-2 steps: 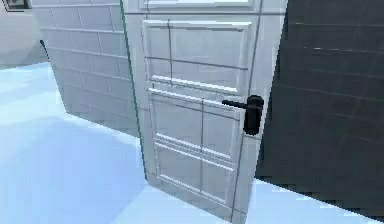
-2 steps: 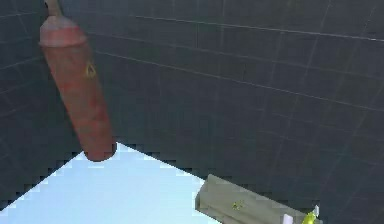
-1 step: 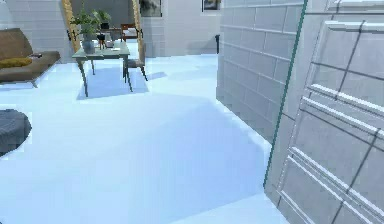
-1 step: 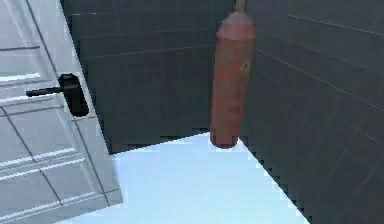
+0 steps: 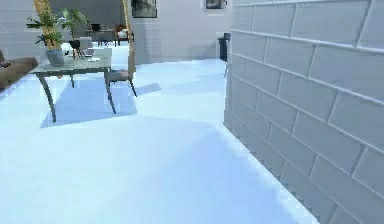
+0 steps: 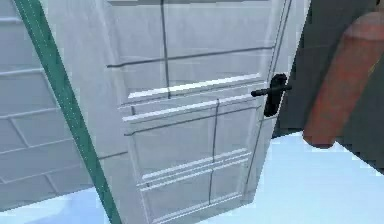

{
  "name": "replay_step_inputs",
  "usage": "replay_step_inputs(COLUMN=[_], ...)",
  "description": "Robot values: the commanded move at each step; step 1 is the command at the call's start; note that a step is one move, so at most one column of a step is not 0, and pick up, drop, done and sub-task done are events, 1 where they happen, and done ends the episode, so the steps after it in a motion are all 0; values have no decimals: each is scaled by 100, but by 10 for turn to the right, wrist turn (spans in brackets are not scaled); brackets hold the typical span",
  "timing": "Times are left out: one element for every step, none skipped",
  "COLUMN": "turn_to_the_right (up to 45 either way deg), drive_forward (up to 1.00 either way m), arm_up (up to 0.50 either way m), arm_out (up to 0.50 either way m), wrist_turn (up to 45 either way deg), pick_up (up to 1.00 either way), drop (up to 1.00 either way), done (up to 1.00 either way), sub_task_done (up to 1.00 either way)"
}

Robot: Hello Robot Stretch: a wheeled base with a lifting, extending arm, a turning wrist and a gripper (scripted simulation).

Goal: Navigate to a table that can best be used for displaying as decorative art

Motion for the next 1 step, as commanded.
replay_step_inputs(turn_to_the_right=[0], drive_forward=[100], arm_up=[0], arm_out=[0], wrist_turn=[0], pick_up=[0], drop=[0], done=[0], sub_task_done=[0])
